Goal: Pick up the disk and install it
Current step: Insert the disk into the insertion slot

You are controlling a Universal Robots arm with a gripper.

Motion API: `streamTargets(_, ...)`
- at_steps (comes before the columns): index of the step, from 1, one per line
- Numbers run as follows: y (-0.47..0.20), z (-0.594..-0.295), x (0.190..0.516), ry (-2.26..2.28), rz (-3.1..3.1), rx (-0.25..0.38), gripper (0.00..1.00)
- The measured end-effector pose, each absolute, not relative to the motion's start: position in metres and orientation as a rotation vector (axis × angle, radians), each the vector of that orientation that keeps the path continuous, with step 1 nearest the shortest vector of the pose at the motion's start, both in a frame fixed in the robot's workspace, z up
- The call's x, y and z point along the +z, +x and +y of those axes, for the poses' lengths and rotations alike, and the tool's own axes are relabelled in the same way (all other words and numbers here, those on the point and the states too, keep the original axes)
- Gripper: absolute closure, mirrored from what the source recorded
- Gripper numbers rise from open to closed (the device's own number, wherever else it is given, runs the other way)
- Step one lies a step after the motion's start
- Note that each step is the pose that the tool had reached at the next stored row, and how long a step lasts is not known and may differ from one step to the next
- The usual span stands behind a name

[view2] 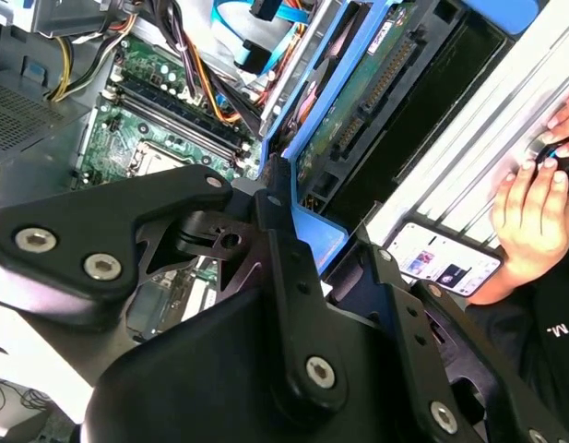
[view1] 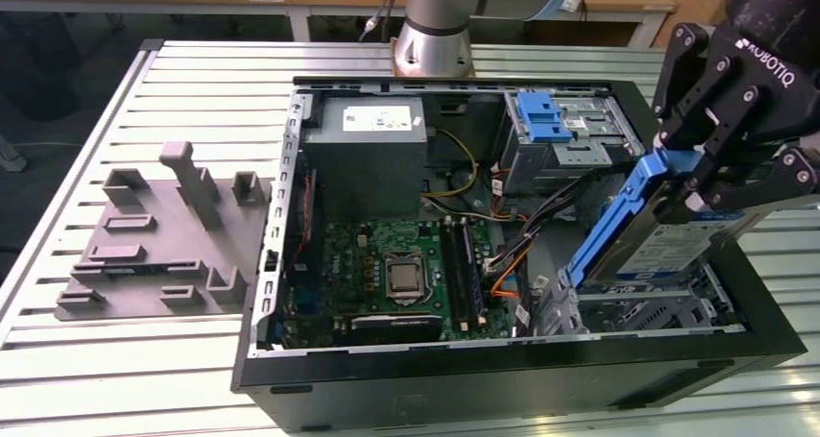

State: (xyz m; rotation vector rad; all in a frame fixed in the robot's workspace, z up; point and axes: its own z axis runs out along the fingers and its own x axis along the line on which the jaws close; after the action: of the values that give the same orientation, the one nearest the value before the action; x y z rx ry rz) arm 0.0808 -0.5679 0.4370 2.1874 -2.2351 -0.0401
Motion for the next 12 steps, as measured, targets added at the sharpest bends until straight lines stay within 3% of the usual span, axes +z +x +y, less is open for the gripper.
streamTargets(12, 0.0809, -0.5691, 0.4343, 2.193, -2.230, -0.040, 0.64)
